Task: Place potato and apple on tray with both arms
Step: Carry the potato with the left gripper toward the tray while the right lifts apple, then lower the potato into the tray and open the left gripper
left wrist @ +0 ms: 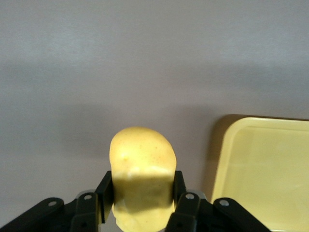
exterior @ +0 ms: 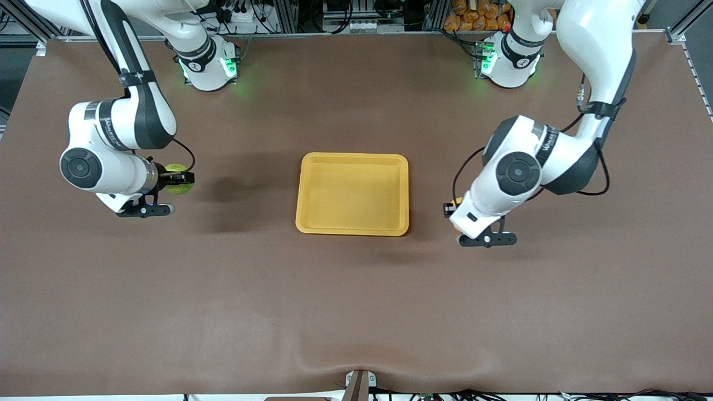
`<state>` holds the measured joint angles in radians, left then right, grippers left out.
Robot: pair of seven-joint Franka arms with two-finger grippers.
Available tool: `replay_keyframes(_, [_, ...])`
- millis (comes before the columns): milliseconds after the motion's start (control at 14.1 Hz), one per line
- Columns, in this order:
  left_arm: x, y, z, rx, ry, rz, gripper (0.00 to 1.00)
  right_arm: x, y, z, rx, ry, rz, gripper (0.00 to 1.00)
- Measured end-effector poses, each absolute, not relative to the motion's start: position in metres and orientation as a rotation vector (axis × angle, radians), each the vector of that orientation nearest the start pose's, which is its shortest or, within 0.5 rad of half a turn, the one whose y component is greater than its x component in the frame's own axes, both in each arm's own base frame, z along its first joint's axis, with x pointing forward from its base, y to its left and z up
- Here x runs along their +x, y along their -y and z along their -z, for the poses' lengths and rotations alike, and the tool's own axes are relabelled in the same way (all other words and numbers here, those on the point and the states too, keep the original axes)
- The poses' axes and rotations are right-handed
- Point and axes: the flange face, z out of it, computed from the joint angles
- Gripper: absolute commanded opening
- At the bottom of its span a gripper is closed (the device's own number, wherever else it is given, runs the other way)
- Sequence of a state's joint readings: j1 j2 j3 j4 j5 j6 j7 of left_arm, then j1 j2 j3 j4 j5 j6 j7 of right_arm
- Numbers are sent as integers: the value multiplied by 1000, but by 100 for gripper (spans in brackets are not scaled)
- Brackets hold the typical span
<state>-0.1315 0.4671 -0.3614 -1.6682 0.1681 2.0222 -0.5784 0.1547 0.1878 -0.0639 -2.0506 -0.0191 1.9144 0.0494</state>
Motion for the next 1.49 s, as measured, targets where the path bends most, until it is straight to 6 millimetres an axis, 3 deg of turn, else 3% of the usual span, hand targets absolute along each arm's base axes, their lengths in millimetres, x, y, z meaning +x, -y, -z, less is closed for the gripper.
replay_keyframes(213, [588,309,-344,-3110,114,-109,0,545,-59,-336,-3147,93,-486,0])
replay_keyframes(427, [576,342,-333,-3104,204,-127,0,548,-71,-342,-3122,82,-469,0])
replay_keyframes(640, [555,386,-302,-3082,264,-185,0,544,-97,-342,-3124,49,-467,0])
replay_keyframes(925, [536,431,-264,-3069,266,-244,0,536,-150,-345,-3133,6,-455,0])
replay_keyframes(1139, [525,448,-248,-3061,222,-263,0,529,-179,-346,-3141,17,-438,0])
replay_keyframes(1494, [523,447,-227,-3026,181,-254,0,521,-208,-345,-3143,19,-420,0])
